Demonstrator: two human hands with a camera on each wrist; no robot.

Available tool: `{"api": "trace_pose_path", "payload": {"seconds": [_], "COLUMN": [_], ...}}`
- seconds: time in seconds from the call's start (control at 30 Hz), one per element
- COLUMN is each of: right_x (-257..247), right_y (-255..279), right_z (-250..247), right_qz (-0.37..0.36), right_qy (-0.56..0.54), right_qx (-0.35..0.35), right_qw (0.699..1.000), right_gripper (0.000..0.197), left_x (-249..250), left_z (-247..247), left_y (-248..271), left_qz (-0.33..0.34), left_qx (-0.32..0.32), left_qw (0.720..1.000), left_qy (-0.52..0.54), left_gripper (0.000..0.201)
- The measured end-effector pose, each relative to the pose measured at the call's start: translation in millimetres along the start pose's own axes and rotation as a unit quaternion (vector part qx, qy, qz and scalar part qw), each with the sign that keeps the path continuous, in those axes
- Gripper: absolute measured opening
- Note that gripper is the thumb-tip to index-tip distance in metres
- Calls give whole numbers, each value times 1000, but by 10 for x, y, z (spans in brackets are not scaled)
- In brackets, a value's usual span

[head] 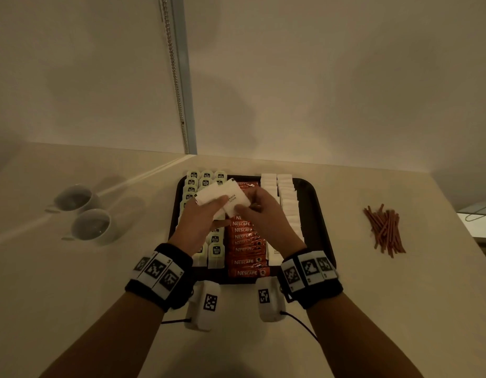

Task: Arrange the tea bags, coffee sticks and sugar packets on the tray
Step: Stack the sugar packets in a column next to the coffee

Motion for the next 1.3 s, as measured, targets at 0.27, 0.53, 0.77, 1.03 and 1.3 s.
{"api": "trace_pose_path", "payload": {"seconds": [0.27,0.53,0.77,1.03,1.3], "right_x": [-368,-324,-9,808,1471], "right_y": [-79,-21,108,433,668], "right_z": [-225,-214,-338,-1106,-1193], "right_qz": [-86,-21,52,193,286], "right_qy": [50,-73,-149,101,243], "right_qx": [45,18,30,132,107], "right_qw": [994,997,987,967,921], "right_gripper": [16,9,15,21,22], "left_x": [3,58,-29,-50,-102], "left_z": [-17,79,89,-33,-72], "left_y": [80,125,109,100,75], "left_qz": [5,50,-6,-76,-81], "left_qx": [-35,-23,-29,-14,8], "left_qw": [997,996,997,992,995], "left_qy": [-67,-69,-72,99,57], "left_gripper": [17,22,21,31,58]}}
Point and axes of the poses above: each hand's wrist, its own y-axis away from the middle knuckle, its own z-axis out of the palm, x = y × z, the point moved 3 cm from there along -y, towards the middle knuckle, and after that the axes turned 4 degrees about -x, right-handed, at the moved point
